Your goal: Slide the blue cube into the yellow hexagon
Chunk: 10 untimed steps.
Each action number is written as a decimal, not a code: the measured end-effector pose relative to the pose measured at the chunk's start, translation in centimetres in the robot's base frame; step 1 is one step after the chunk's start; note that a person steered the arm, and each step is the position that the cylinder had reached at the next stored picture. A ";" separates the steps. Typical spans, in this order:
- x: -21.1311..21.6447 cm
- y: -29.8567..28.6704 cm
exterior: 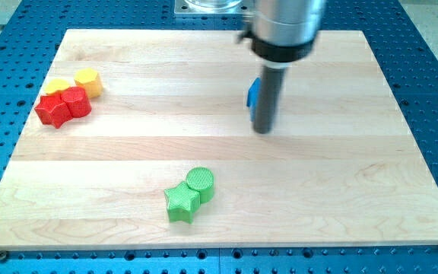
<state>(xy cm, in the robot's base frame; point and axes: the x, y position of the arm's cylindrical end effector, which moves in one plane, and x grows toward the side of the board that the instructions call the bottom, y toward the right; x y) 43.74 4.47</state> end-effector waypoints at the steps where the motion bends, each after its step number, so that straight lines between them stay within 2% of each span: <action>1: 1.4 1.7; 2: 0.8 7.5; 3: -1.4 7.8; 4: -2.5 1.8; 5: -3.2 -8.4; 6: -1.3 -6.5; 7: -3.5 -6.7; 8: -5.3 -15.6; 9: -4.0 -18.3; 10: -7.3 -14.6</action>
<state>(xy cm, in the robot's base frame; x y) 36.44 -10.09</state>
